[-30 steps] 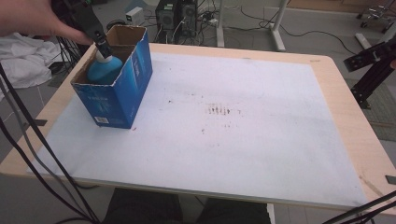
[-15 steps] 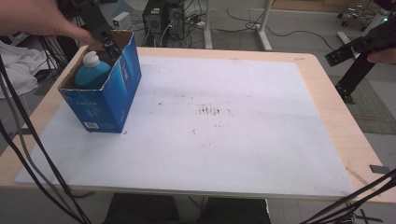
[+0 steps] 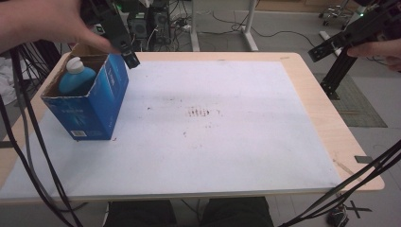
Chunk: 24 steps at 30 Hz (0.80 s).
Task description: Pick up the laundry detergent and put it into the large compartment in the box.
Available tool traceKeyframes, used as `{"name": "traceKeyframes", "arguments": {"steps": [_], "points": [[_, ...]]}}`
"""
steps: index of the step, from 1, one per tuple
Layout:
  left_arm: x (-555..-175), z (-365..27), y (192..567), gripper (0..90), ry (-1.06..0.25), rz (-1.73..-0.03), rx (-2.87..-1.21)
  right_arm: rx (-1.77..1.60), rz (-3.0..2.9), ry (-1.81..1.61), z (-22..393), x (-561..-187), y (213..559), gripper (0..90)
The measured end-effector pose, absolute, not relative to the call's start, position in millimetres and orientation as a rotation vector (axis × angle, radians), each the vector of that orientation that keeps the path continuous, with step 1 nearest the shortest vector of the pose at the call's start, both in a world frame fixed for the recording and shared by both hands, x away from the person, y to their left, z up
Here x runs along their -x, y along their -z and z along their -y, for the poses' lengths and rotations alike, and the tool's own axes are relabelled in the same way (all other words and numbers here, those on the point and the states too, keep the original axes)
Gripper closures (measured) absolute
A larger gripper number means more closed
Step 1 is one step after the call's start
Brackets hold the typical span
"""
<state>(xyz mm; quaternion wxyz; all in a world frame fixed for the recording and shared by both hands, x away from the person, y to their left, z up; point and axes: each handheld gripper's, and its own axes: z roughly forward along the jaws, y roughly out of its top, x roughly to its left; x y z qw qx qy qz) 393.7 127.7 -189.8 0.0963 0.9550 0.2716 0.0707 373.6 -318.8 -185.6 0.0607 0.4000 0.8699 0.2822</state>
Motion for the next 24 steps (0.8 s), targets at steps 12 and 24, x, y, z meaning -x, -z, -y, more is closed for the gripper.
{"name": "traceKeyframes", "arguments": {"steps": [12,24], "points": [[-394,-89,207,18.7,-0.162,-0.673,-2.871,-1.21,-2.624,-0.849,318,-372,182,21.6],[-395,-86,209,18.7,-0.162,-0.674,-2.874,-1.189,-2.629,-0.852,315,-372,182,21.6]]}}
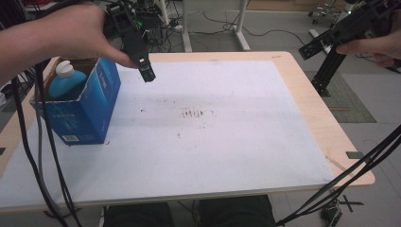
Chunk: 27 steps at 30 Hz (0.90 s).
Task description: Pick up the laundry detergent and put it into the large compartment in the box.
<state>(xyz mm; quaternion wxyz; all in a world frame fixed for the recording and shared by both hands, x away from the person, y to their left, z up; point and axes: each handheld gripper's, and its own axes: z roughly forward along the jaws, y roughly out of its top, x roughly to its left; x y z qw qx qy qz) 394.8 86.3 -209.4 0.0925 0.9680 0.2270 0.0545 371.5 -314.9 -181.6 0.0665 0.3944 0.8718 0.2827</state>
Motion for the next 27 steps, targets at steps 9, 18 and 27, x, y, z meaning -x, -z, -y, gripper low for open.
{"name": "traceKeyframes", "arguments": {"steps": [9,18,27], "points": [[-393.1,-94.0,206.1,18.7,-0.175,-0.707,-2.862,-1.182,-2.634,-0.859,313.3,-375.4,181.4,21.6],[-392.4,-95.5,205.1,18.7,-0.175,-0.709,-2.859,-1.181,-2.641,-0.857,313.6,-377.0,181.8,21.6],[-391.7,-94.8,205.6,18.7,-0.18,-0.704,-2.862,-1.181,-2.641,-0.86,313.3,-376.9,182.6,21.6]]}}
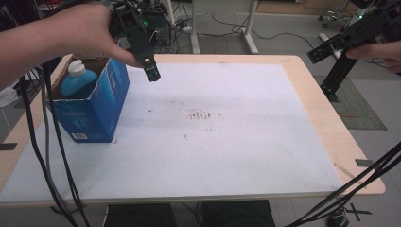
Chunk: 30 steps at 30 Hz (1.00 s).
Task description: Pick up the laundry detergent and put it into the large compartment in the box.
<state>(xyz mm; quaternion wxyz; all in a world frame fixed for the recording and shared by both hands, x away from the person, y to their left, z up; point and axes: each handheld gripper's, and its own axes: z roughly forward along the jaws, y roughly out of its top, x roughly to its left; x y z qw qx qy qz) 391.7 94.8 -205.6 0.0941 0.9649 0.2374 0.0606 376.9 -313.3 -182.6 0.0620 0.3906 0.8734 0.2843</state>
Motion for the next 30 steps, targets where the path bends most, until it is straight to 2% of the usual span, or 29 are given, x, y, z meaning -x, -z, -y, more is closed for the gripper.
{"name": "traceKeyframes", "arguments": {"steps": [30], "points": [[-389.4,-95.5,205.8,18.7,-0.174,-0.7,-2.868,-1.169,-2.655,-0.851,311.7,-377.7,185.3,21.6]]}}
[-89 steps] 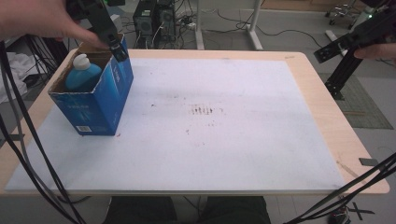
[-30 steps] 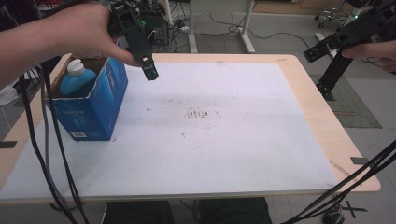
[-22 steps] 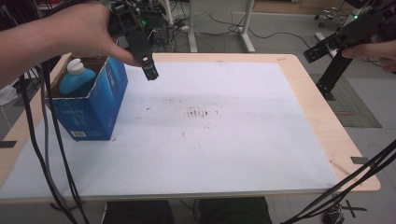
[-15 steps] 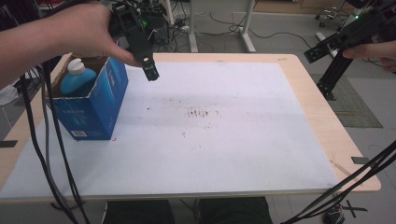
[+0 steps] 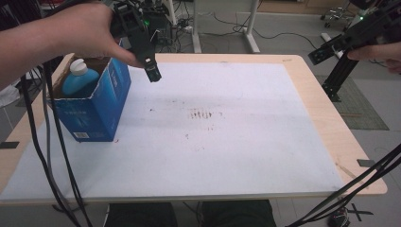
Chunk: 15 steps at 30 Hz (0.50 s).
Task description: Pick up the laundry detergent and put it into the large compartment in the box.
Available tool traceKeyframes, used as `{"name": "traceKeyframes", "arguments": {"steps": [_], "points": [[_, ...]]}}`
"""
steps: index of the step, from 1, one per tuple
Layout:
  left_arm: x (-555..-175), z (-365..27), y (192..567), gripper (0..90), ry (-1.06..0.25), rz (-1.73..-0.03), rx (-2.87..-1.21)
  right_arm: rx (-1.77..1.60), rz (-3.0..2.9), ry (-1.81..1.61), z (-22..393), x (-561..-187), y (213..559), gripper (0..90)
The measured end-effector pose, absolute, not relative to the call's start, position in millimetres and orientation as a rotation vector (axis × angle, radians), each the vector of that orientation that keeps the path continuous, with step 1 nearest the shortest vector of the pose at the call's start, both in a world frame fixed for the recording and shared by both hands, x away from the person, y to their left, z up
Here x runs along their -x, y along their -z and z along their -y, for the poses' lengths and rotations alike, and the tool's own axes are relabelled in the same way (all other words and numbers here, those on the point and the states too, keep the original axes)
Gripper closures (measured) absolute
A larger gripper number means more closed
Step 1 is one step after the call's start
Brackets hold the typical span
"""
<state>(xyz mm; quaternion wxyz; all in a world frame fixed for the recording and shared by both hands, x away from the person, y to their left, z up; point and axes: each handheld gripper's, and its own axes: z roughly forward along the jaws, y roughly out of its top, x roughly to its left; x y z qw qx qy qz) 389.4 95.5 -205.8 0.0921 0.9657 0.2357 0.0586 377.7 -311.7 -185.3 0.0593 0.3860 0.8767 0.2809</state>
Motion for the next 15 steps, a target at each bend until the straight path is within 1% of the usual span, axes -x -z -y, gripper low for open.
{"name": "traceKeyframes", "arguments": {"steps": [15], "points": [[-389.6,-94.9,205.7,18.7,-0.176,-0.697,-2.87,-1.165,-2.662,-0.851,310.5,-378.6,185.0,21.6]]}}
